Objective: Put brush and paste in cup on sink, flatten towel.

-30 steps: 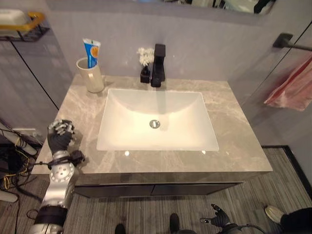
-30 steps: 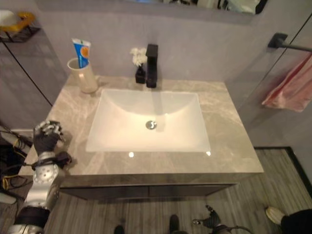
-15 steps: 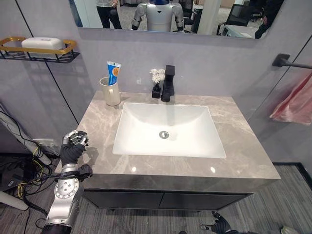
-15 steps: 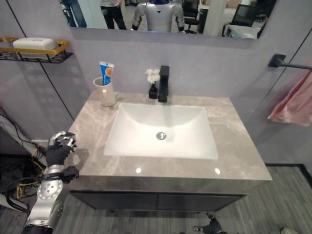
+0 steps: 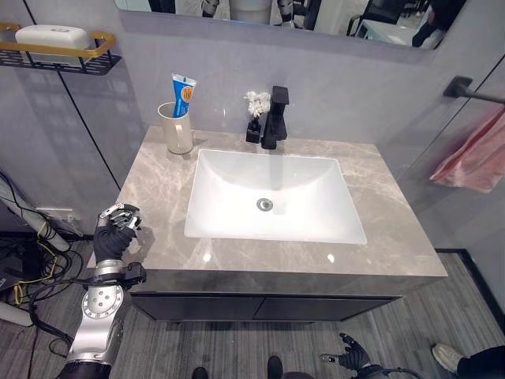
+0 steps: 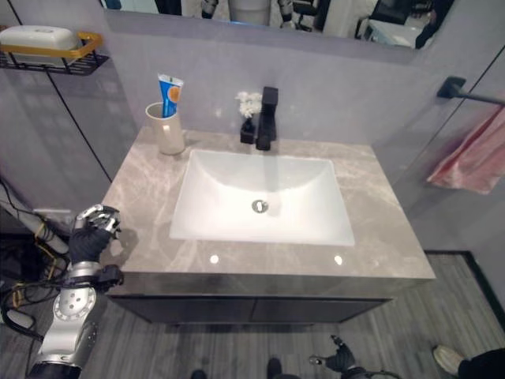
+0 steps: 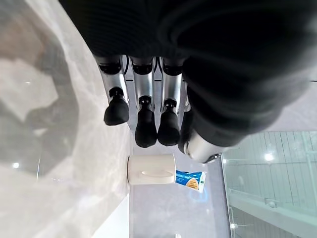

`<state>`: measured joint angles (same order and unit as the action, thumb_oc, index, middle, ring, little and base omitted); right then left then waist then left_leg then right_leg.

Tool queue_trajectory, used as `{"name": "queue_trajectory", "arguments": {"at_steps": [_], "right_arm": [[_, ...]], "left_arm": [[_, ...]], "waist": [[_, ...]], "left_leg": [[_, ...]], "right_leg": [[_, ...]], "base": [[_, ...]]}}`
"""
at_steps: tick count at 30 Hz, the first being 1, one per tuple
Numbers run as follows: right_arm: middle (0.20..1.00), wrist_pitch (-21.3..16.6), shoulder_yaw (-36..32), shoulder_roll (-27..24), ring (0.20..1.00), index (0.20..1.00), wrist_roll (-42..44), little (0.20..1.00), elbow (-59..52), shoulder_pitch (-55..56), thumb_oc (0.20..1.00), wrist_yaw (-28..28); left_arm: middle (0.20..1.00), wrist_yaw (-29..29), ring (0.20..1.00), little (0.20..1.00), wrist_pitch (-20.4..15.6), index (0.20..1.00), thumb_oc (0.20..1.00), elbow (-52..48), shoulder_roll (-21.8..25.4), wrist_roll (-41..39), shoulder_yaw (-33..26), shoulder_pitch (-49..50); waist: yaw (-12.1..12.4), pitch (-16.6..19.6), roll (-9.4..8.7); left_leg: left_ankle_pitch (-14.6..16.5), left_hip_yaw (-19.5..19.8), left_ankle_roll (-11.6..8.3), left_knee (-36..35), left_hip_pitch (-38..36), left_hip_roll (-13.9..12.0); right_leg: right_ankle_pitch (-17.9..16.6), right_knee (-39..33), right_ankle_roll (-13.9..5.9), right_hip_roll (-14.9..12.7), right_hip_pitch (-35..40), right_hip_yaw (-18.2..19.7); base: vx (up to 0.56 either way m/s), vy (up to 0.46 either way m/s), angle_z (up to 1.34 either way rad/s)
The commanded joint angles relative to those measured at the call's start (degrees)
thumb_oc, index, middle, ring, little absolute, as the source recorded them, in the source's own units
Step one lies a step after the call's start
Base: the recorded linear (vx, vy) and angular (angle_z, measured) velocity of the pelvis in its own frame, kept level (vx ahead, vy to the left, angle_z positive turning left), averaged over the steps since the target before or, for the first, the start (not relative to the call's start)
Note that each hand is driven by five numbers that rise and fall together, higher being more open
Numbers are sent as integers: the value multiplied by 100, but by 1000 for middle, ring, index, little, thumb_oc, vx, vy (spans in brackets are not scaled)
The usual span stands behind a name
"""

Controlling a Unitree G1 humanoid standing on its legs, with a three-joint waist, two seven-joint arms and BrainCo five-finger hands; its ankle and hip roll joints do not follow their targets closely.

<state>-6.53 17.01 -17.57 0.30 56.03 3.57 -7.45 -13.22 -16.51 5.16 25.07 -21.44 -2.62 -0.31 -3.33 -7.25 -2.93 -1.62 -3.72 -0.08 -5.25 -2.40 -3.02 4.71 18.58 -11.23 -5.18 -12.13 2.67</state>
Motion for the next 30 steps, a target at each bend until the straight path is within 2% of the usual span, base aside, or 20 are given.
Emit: {"name": "queue_trajectory", "arguments": {"at_steps": [1,5,12,19,25,30], "right_arm": [[1000,-205,189,-8,1000,1000,18,1000,-81,-265,1000,-91],[1000,-193,374,-6,1000,1000,-137,1000,-19,-289,1000,-38],[1000,-150,512,8,1000,1000,-338,1000,-16,-254,1000,-26],[1000,-120,578,-96,1000,1000,-549,1000,-247,-168,1000,-42],[1000,-93,650,-214,1000,1000,-626,1000,-308,-217,1000,-10],[1000,-103,719,-280,1000,1000,-630,1000,-426,-254,1000,9]], "left_arm": [[200,108,200,200,-346,200,200,-441,362,188,140,-403],[200,148,200,200,-352,200,200,-330,320,132,201,-471],[200,143,200,200,-298,200,200,-282,359,69,222,-472],[200,95,200,200,-250,200,200,-206,481,-353,-43,-436],[200,-76,200,200,-187,200,200,456,806,-649,-37,-989],[200,-181,200,200,-158,200,200,721,1041,-567,47,-1314]], "waist": [[-119,160,-156],[-112,299,-170],[-67,417,-90],[-103,370,7],[-227,227,125],[-284,167,122]], "left_leg": [[956,147,190,323,-487,700],[971,182,182,228,-552,699],[914,374,84,106,-561,588],[837,364,4,25,-387,564],[789,249,-52,25,-154,550],[754,225,-96,25,-34,505]], "right_leg": [[-1452,-1640,265,189,-122,133],[-1461,-1797,294,281,101,274],[-1401,-2153,376,254,427,67],[-1399,-2249,400,217,339,38],[-1420,-2286,402,226,101,99],[-1411,-2305,417,253,-3,126]], "base": [[29,-31,75],[87,-62,66],[74,-56,15],[32,-18,-1],[17,0,-4],[15,-15,-2]]}}
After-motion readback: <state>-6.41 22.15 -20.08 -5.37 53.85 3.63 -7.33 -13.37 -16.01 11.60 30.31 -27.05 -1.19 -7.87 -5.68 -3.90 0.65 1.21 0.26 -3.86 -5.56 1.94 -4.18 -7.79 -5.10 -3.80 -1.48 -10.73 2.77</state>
